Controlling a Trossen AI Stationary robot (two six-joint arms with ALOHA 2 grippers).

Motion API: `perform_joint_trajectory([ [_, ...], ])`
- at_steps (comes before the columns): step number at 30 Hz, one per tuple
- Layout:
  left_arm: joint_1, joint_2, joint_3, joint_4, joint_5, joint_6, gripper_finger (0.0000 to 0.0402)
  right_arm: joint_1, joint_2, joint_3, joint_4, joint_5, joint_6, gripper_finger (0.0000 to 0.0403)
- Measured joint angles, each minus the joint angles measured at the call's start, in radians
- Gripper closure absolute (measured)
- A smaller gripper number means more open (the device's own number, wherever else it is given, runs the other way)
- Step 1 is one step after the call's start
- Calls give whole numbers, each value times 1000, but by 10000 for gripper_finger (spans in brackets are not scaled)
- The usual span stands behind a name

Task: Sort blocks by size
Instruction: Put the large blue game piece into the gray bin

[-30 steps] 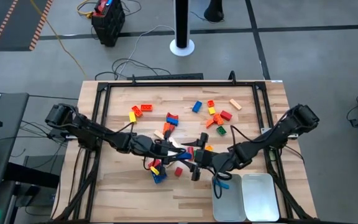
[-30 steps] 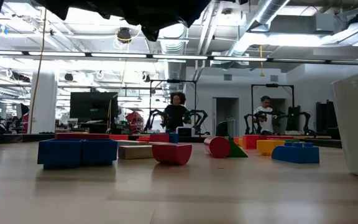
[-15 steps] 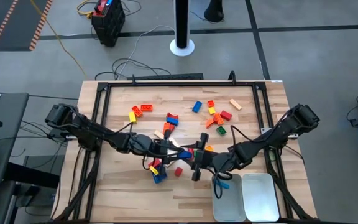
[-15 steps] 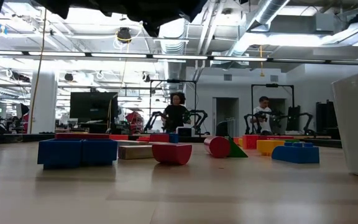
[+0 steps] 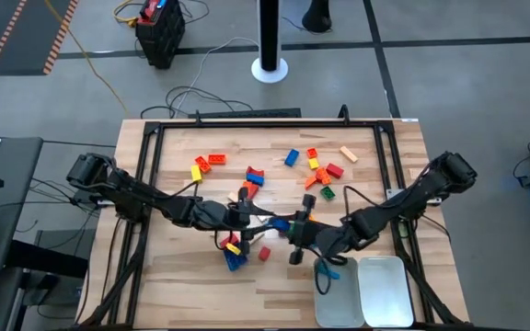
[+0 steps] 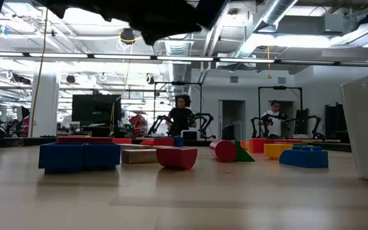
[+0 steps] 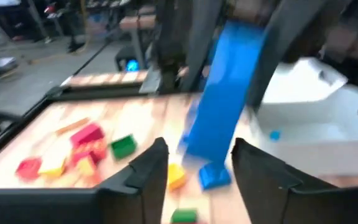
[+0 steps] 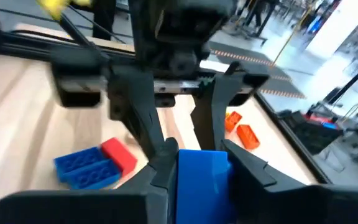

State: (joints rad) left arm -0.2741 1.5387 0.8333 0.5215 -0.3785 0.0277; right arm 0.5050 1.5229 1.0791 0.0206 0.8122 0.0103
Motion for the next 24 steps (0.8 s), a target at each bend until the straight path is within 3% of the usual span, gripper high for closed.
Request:
perform_joint_trajectory([
  [5, 0, -5, 4, -115, -32, 13, 193, 81, -97, 26, -263, -4, 208, 280],
  [10, 0, -53, 5, -257, -32, 17, 190, 196, -139, 27, -494, -122, 511, 274],
  [18, 8, -176, 5, -429, -47, 18, 189, 321, -40, 25, -749, -244, 989, 273],
  [24, 23, -195, 5, -464, -50, 36, 189, 337, 51, 25, -786, -263, 1121, 240],
])
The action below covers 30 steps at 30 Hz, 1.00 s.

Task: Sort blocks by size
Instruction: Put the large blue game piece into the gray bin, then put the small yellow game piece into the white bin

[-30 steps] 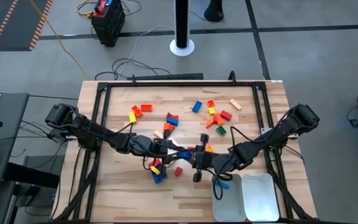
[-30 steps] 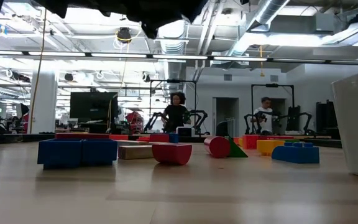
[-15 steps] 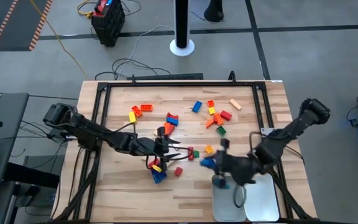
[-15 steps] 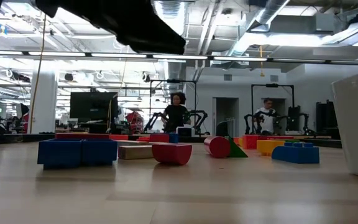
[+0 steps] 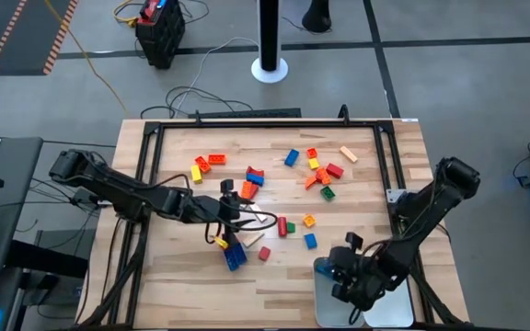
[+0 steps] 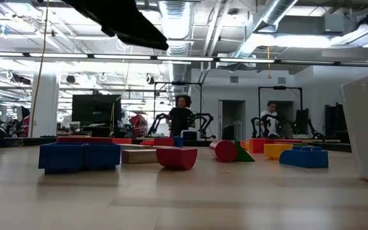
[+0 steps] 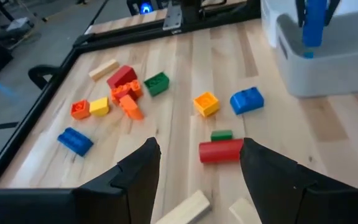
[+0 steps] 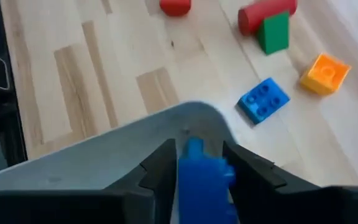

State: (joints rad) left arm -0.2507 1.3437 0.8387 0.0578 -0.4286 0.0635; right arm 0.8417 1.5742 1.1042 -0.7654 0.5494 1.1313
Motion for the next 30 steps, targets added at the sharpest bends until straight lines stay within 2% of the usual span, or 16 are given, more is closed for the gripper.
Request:
perform_joint_trajectory([
  [5, 22, 0, 0, -34, -3, -5, 189, -19, -10, 0, -13, -28, 28, 208],
  [9, 25, 0, 0, -53, -3, -5, 189, -44, -74, 0, -21, -29, -4, 188],
  [12, 26, 0, 0, -67, -3, 3, 189, -81, -123, 0, -42, 24, -30, 181],
  [15, 31, 0, 0, -87, -2, 3, 189, -166, -139, 0, -67, 60, -33, 179],
  [21, 47, 0, 0, -109, -3, 1, 189, -395, -85, 1, -48, -167, -175, 179],
  [26, 45, 0, 0, -130, -1, -12, 189, -532, -38, 1, -43, -295, -251, 178],
  [30, 43, 0, 0, -151, -1, -17, 189, -598, 7, 1, -34, -364, -307, 178],
])
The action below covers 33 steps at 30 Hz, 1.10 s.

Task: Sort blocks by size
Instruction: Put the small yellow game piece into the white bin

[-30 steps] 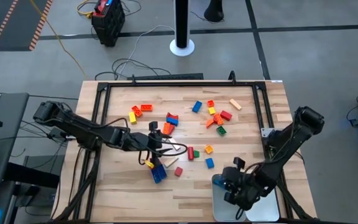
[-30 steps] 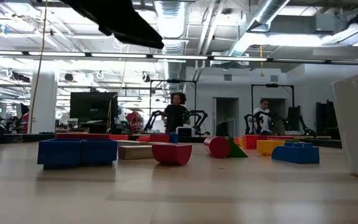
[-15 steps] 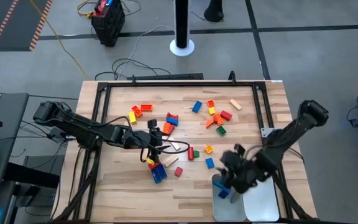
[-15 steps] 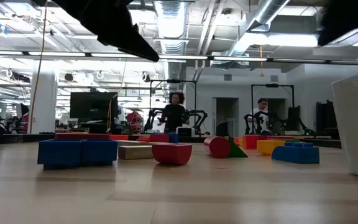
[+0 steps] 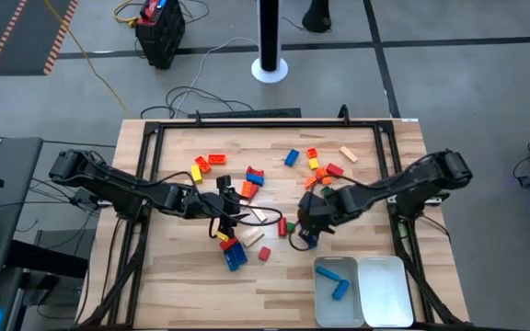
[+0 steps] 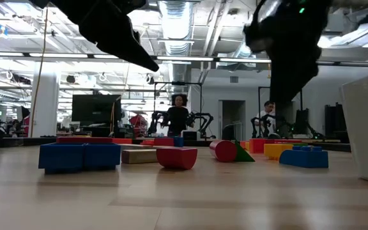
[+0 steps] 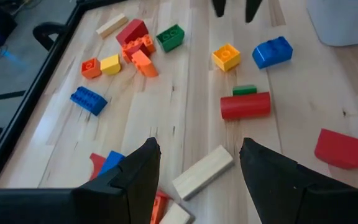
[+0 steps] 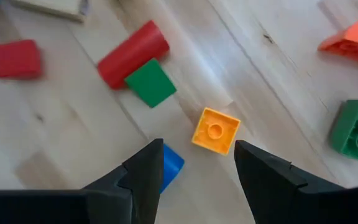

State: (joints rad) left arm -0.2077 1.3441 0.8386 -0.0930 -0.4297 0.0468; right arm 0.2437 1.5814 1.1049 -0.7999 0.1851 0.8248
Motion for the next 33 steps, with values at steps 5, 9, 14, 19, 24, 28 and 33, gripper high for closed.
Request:
perform_joint_trajectory([
  [5, 0, 0, 0, -29, 0, -10, 189, -26, 68, 0, 2, -50, -63, 178],
  [9, 0, 0, 0, -31, 0, -14, 189, -52, 117, 0, 2, -81, -79, 178],
  [14, 0, 0, 0, -30, 0, -17, 189, -68, 143, 0, 0, -95, -116, 178],
  [19, 0, 0, 0, -30, 0, -18, 189, -76, 142, 0, -5, -94, -110, 178],
  [24, 0, 0, 0, -31, 0, -20, 189, -78, 142, 0, -4, -90, -116, 178],
  [28, 0, 0, 0, -31, 0, -21, 189, -77, 143, 0, -3, -90, -145, 178],
  [33, 0, 0, 0, -33, 0, -27, 189, -57, 148, 10, -21, -108, -459, 178],
])
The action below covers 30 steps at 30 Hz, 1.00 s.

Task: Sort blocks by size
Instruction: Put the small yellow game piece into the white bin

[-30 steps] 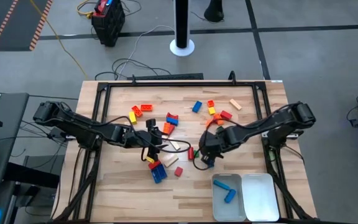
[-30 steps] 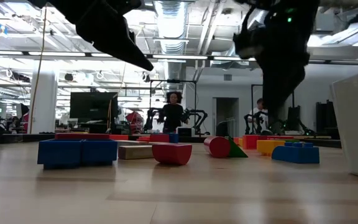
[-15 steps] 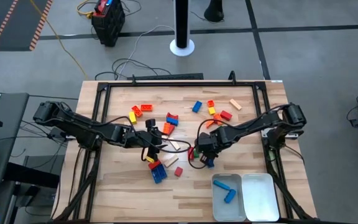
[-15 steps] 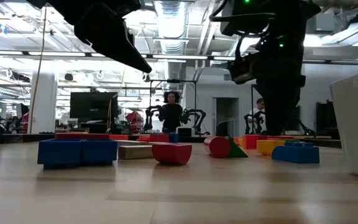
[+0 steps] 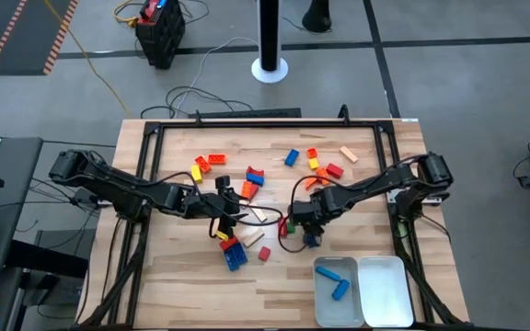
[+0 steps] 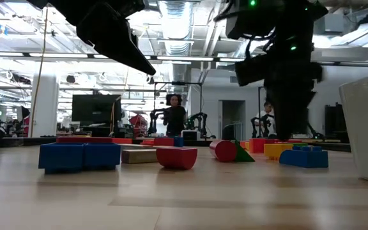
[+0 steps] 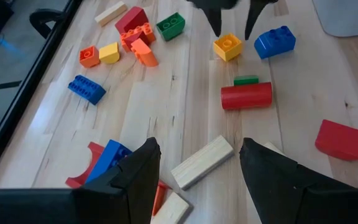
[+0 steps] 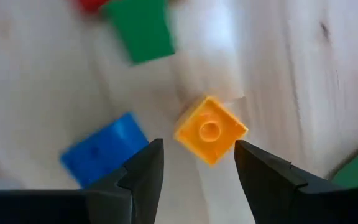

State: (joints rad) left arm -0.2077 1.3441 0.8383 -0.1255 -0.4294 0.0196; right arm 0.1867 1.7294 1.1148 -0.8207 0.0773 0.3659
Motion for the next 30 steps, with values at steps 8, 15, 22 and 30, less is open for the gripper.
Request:
perform_joint_trajectory([
  [8, 0, 0, 0, -3, 0, -9, 189, 28, 0, 85, -40, -44, -295, 155],
  [15, 0, 0, 0, -15, 0, -2, 189, 7, 0, 95, -62, -47, -471, 82],
  [22, 0, -97, -2, -142, -77, -15, 189, 9, 24, 91, -44, -4, -612, 71],
  [30, -12, -255, -64, -141, -80, -71, 189, 1, 141, 92, -47, 93, -683, 78],
])
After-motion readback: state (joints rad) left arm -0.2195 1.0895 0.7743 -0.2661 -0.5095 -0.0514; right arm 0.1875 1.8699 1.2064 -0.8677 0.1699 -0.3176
